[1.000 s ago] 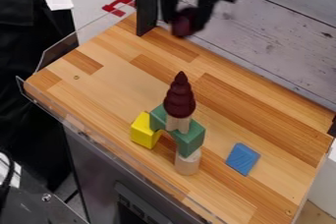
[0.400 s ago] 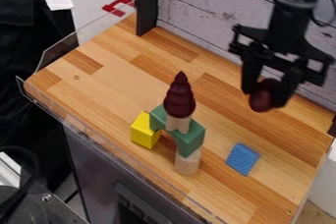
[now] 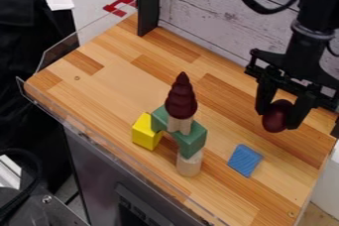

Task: Move the red oval object on the right side of the table

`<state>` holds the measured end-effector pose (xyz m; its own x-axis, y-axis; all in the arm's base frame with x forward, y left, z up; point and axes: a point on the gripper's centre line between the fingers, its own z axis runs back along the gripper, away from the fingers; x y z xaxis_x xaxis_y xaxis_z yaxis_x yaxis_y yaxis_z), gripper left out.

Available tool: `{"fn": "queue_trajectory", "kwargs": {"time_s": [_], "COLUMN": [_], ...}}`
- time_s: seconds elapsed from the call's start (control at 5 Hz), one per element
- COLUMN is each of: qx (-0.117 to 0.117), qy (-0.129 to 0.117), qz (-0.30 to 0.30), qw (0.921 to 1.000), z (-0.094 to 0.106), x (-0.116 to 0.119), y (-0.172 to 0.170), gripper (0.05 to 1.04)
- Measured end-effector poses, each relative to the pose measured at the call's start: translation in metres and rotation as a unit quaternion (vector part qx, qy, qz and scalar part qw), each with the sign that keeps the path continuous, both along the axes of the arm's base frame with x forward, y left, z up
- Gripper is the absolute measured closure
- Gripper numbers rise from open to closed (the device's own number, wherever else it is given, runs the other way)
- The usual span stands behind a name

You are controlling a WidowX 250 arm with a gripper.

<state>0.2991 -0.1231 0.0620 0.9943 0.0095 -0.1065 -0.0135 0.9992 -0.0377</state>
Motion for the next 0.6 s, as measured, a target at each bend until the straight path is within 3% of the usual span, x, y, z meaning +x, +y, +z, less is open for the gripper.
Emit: {"fn": "queue_trajectory", "kwargs": {"time_s": [0.4,0.6], "qx": [0.011,0.019], "qy": [0.008,-0.013], "qz": [0.011,0.027], "qw": [0.9998,0.9994], "z": [-0.026,-0.027], "x": [0.010,0.017], "y": [-0.002,-0.001], "gripper": [0.553,0.553]}}
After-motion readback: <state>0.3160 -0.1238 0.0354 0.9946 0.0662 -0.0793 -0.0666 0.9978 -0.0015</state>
